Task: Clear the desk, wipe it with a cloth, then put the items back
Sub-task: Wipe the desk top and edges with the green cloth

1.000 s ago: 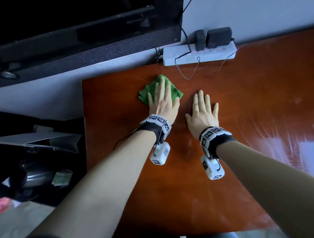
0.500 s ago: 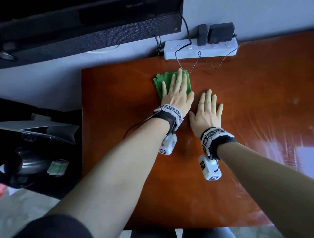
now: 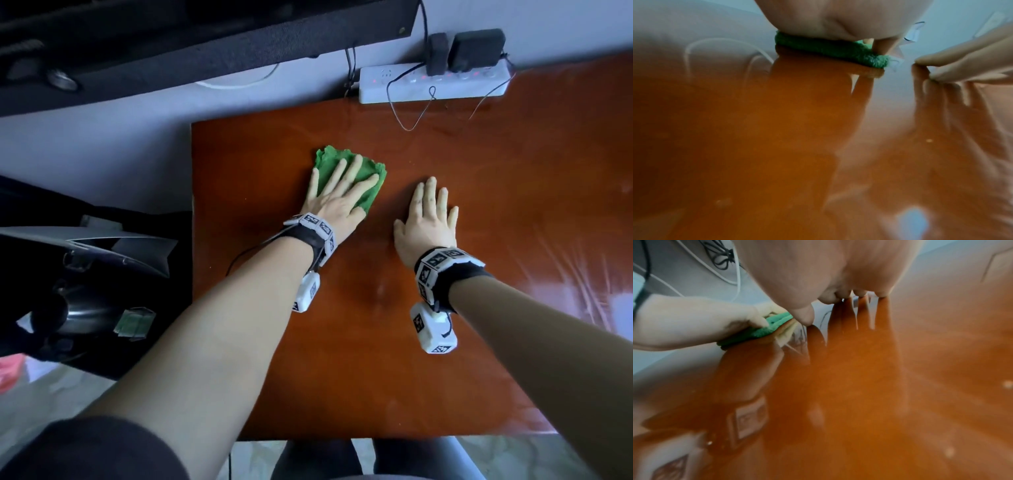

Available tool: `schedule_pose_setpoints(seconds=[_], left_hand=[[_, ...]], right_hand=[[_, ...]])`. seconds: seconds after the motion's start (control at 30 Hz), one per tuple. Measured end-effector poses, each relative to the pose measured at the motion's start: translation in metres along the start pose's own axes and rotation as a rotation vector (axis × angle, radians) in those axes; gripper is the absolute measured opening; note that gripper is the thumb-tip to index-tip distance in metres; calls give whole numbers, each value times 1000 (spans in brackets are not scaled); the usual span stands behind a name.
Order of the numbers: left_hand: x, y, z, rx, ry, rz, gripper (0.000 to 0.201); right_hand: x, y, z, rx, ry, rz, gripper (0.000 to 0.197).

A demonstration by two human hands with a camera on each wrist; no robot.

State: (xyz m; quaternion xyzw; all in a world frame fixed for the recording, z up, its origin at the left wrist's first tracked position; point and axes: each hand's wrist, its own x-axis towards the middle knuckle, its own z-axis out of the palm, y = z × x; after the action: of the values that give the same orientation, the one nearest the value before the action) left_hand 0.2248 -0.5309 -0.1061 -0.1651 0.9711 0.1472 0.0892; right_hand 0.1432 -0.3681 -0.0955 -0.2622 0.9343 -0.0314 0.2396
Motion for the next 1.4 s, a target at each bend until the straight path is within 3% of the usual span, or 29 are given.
schedule_pose_setpoints(seconds=[0.27,0.4,0.67,0.87,1.1,1.27,1.4], left_hand=[[-56,-105,-17,-83,58,-199,68],[-98,-135,-15,-83,47,-250,68],[-208,-121,19,-34,4,-245,74],[-263,-79,40,1,-59,-298,73],[-240,-56,38,-46,-96,-407,73],[-179,-40,31,-99,-75,-442,75],[-117,-19,24,-57,-63,-391,75]], right_hand=[[-36,-42,29,-7,-11,-5,74],[-60,-55,46,-22,-14,-42,73],[-107,-70,74,-19,-7,-64,73],[-133,-69,83,-12,-12,-60,73],[-129,-40,73,1,-1,-52,70],[-97,-6,55,22,28,-39,71],[-65,26,34,67,70,39,72]])
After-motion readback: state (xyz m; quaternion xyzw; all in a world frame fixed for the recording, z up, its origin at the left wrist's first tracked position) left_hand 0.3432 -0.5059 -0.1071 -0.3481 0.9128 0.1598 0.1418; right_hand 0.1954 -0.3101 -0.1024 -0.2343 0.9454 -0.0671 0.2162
